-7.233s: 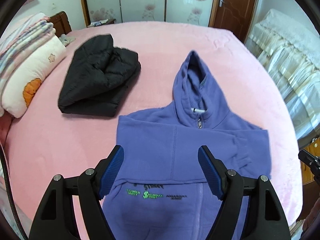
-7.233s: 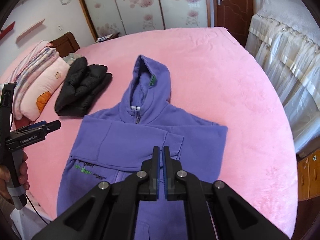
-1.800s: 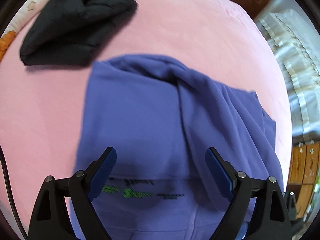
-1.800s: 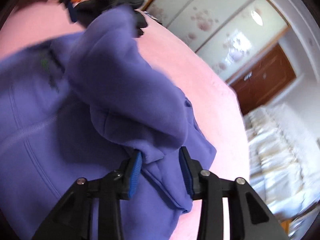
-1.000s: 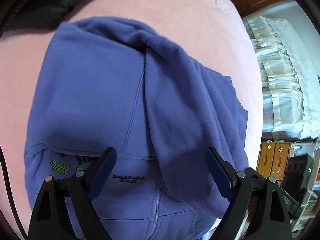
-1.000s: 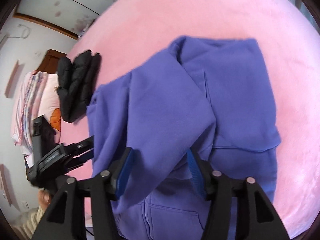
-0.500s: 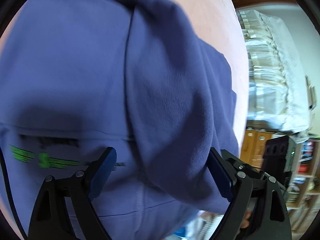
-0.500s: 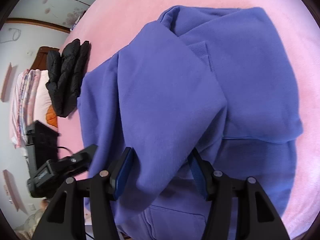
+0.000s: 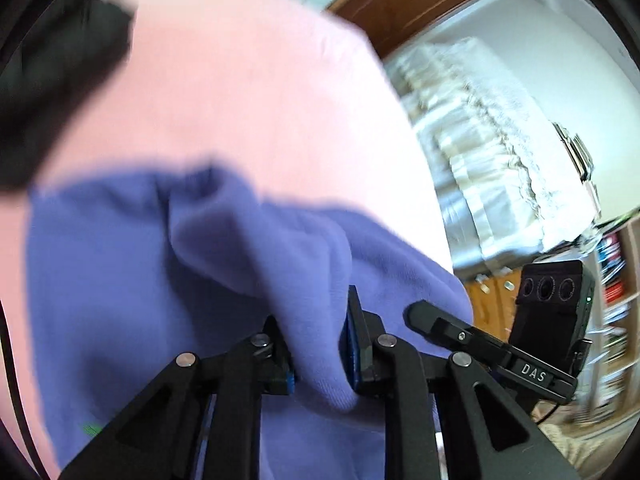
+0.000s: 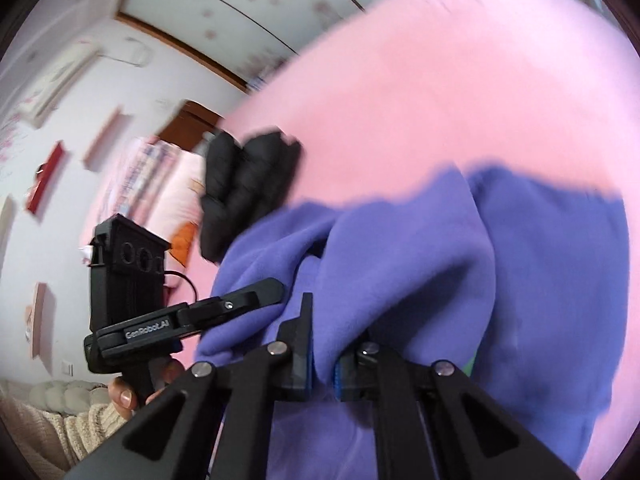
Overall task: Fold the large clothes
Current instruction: 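Press and smooth the folded hood flat with both tools, then lift both tools away from the hoodie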
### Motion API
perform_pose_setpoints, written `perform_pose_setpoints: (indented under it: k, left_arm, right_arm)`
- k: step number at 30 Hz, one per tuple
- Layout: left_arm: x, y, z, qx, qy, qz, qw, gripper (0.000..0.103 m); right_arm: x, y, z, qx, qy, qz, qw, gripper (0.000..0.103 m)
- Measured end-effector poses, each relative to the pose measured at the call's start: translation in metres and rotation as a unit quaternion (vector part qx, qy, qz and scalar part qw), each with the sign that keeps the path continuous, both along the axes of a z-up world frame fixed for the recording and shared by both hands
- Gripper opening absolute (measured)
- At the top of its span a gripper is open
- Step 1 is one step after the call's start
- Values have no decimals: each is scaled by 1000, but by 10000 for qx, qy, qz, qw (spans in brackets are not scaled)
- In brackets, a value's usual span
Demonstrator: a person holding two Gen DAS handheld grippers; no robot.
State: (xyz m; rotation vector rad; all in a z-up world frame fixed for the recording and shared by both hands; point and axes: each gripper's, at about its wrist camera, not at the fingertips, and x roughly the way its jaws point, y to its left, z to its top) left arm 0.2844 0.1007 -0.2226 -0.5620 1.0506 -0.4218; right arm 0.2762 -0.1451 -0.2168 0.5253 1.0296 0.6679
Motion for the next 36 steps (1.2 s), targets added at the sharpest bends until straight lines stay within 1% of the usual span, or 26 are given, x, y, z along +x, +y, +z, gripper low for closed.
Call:
perform_pose_setpoints:
  k: [1,2,3,4,5,8,10,11,12,14,16,18,19,20,21,22,23,24,25,27,29,32,34,35,36]
  left_arm:
    - [0,2,8,146,-184,53,9997,17]
    - [-1,5,14,261,-334,106,9990,17]
    - [-3,4,14,341,-430,167,9984,17]
    - [-5,3,9,363,-402,193,9983,17]
    - [-8,4,-2,357,-266,207,9988,17]
    - [-18,-3,-41,472,246,159,9985,17]
    - [-32,-10,-73,719,603,36,9956,17]
    - [-38,-14,-87,859,727,-64,9936,17]
    - [-45,-16,-98,967,832,-159,9917,18]
    - [-54,-22,-115,1157,953,-283,9883,21]
    - [-60,-25,-124,1310,910,-327,9867,23]
    - [-60,-23,-124,1320,897,-300,9867,25]
    - [-60,-23,-122,1345,925,-276,9862,32]
    - [-59,-23,-118,1343,980,-255,9858,37]
    - [-58,-19,-116,1310,1009,-255,9859,39]
    - [-62,-16,-110,1310,1046,-259,9855,45]
    - [-64,-8,-105,1360,1075,-256,9845,54]
    - [-67,-4,-100,1471,1060,-230,9832,57]
    - [-77,1,-91,1556,993,-226,9826,58]
    - [-81,2,-74,1706,845,-212,9815,58]
    - [-82,5,-56,1753,648,-122,9823,58]
    - [-73,-3,-27,1630,131,-28,9865,58]
    - [-68,-12,-17,1448,-84,-76,9894,58]
    - [-62,-20,-15,1290,-177,-142,9914,58]
    - [-53,-30,-16,1201,-193,-203,9924,58]
  right_arm:
    - [1,3,4,-9,-180,20,9998,6]
    - [0,8,9,-38,-481,72,9988,6]
    - [-2,11,7,-107,-653,123,9977,6]
    - [-4,12,2,-162,-667,137,9975,6]
    - [-6,12,-7,-174,-581,146,9981,6]
    - [-19,10,-49,-402,-55,204,9990,6]
    - [-36,4,-85,-691,387,239,9966,6]
    - [-43,1,-99,-761,575,227,9952,6]
    - [-52,-5,-117,-816,832,181,9930,6]
    - [-62,-11,-135,-835,1087,118,9905,4]
    - [-67,-10,-139,-841,1110,124,9902,5]
    - [-68,-8,-136,-861,1118,139,9899,7]
    - [-68,-7,-135,-925,1111,205,9893,9]
    - [-68,-8,-131,-991,1096,270,9887,11]
    - [-69,-5,-124,-1127,1051,352,9874,12]
    - [-71,-4,-114,-1288,952,428,9862,15]
    - [-73,-4,-104,-1447,825,482,9849,19]
    - [-78,-5,-91,-1668,619,513,9827,26]
    - [-80,-8,-82,-1754,492,494,9820,30]
    - [-83,-18,-64,-1863,256,366,9815,31]
    - [-84,-28,-43,-1884,2,108,9820,31]
    - [-79,-29,-18,-1780,-524,-174,9825,31]
    - [-72,-20,-14,-1774,-764,-107,9811,31]
    - [-68,-14,-15,-1816,-843,-54,9797,31]
    - [-64,-3,-17,-1893,-931,-2,9775,31]
